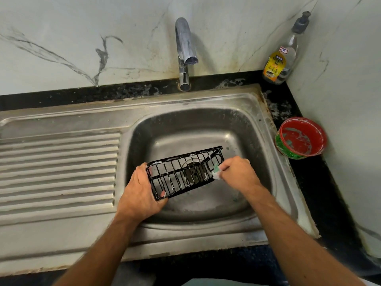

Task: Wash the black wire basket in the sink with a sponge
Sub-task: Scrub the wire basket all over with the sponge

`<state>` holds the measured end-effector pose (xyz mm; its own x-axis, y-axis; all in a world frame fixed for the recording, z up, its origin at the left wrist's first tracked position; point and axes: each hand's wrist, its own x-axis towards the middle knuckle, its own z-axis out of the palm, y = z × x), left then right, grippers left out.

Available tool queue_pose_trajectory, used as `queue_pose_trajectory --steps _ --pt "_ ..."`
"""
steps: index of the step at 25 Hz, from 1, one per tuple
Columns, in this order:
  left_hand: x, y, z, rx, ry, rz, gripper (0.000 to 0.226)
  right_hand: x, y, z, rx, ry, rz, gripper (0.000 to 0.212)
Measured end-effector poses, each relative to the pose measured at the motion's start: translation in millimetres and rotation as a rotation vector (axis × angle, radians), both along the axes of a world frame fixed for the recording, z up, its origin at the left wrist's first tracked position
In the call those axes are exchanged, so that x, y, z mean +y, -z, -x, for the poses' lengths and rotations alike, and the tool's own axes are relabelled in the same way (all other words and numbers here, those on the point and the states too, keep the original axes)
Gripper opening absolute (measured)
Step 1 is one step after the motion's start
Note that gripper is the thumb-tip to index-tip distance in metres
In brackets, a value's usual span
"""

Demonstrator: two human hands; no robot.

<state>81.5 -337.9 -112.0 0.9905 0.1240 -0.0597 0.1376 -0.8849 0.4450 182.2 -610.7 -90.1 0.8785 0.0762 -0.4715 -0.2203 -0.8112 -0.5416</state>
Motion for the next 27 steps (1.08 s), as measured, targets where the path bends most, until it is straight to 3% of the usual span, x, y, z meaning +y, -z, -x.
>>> queue_pose_trajectory --steps 2,6,9,11,15,20,23,25,27 --pt "0 -2 -1 0.005 -0.012 -0.002 0.101 6 3 1 -0.01 -0.009 -0.048 0.005" --pt "-2 -6 -2 0.017 -0.03 0.006 0.101 12 5 -2 -0.034 0.045 -0.005 0.01" --pt "-3 -8 -2 0.035 -0.055 0.044 0.102 4 0 -4 0.02 0.256 -0.155 0.02" --pt "-2 -8 -4 0.052 -0.065 0.055 0.104 -2 2 -12 -0.075 0.323 -0.177 0.018" --pt "-2 -6 -4 0.034 -0.055 0.061 0.102 13 9 -27 -0.186 0.019 -0.049 0.023" --pt "1 -5 -5 0.018 -0.027 0.057 0.099 9 2 -34 -0.09 -0.01 0.097 0.021" --pt "0 -6 -5 0.012 -0.002 0.067 0.1 0 -6 -36 -0.053 -0.165 0.179 0.018" --pt "1 -6 -5 0.004 -0.004 0.063 0.099 5 -4 -42 -0.145 -0.159 0.137 0.024" --pt "1 -6 -3 0.009 -0.003 0.059 0.097 16 -2 -42 -0.187 -0.017 -0.022 0.028"
